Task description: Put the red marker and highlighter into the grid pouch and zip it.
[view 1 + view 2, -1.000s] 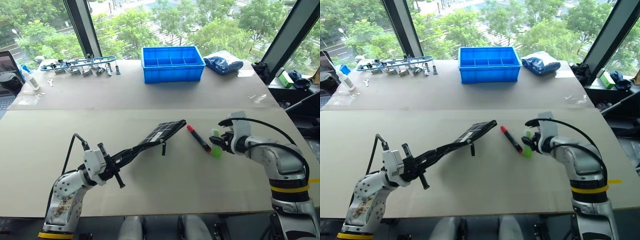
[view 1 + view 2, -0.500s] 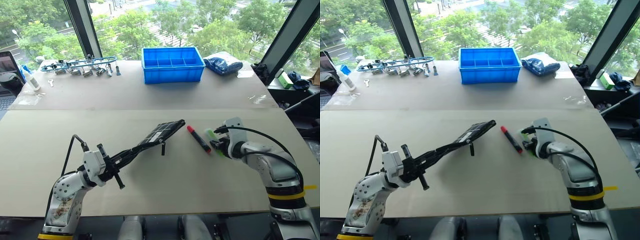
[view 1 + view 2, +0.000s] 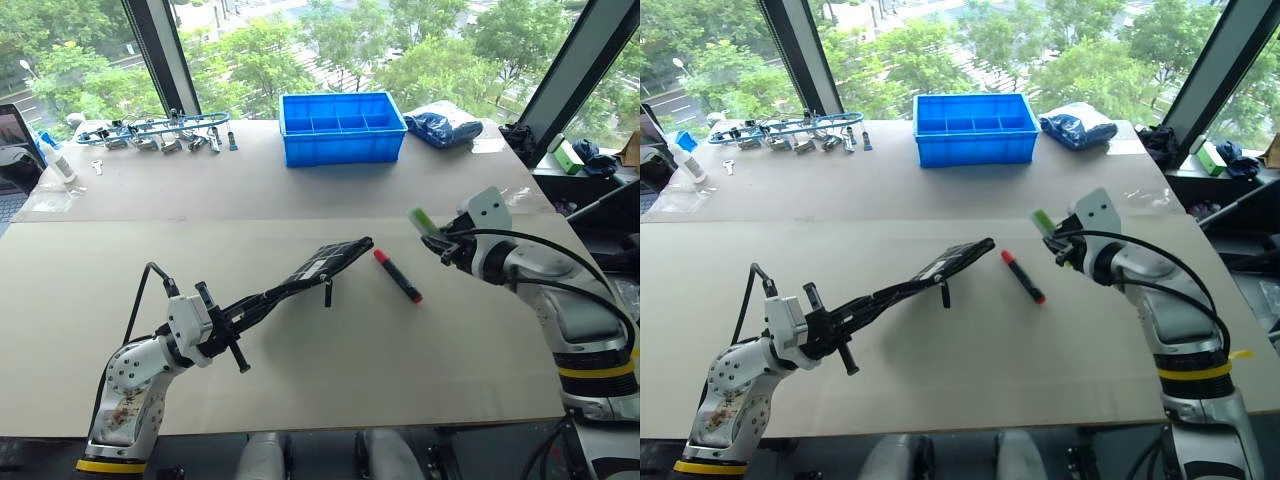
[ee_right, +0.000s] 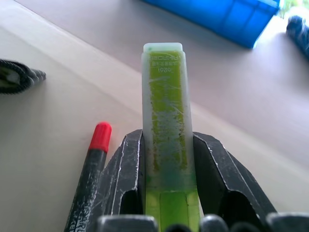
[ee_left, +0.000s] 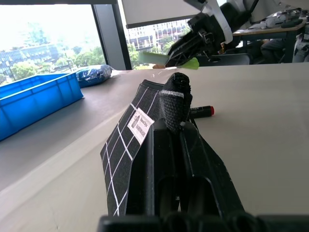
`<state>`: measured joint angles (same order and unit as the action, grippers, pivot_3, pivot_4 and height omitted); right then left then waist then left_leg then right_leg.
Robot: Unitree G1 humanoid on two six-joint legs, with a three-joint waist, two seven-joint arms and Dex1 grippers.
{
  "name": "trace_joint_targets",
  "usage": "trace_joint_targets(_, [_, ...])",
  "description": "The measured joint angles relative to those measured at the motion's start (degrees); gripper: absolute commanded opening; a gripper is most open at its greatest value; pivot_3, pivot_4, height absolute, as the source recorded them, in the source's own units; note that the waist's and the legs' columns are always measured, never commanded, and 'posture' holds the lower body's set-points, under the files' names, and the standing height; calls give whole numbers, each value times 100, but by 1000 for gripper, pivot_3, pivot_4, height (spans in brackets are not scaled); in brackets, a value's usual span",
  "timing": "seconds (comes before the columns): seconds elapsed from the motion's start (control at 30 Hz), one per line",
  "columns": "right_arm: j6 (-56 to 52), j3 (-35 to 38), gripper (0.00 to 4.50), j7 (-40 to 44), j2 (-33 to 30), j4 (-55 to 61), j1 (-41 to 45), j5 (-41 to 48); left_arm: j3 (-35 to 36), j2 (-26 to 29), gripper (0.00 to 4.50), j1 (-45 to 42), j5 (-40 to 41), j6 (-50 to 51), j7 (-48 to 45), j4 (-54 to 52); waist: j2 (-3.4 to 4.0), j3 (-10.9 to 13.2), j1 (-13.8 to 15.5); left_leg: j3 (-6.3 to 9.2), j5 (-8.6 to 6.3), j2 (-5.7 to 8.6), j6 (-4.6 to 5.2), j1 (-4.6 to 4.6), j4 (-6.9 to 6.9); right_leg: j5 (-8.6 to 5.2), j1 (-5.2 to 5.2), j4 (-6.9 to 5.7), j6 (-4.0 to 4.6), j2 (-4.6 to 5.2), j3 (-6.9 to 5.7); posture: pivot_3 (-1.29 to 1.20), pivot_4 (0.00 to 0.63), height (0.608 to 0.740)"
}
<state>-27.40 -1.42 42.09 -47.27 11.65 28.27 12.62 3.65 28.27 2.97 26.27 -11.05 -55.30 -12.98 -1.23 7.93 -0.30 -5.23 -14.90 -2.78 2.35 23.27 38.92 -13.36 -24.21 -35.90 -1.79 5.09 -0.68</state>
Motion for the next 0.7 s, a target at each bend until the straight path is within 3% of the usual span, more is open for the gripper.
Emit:
trace_joint_targets(0.27, [2371,-834,1023,1297,-826,120,-184,-1118,-9,20,0,-61,55,10,-64,7,-1,0,-1,-5,0,-1,0,-5,2,0,1,-2,0,0,3,0,150,740])
trace_joint_targets(0.47, [2937,-1052,1023,1271,-650,-188,390,-1816,-39,19,0,-77,79,12,-108,13,-1,0,-25,-7,2,-2,-3,-8,2,-1,0,-6,2,-1,2,0,150,740])
trace_joint_targets(0.7, [3078,-1106,1023,1427,-560,-221,450,-1921,-42,0,0,-56,79,1,-124,13,-1,0,33,-11,2,2,-3,-6,5,-1,1,-5,1,6,1,0,150,740])
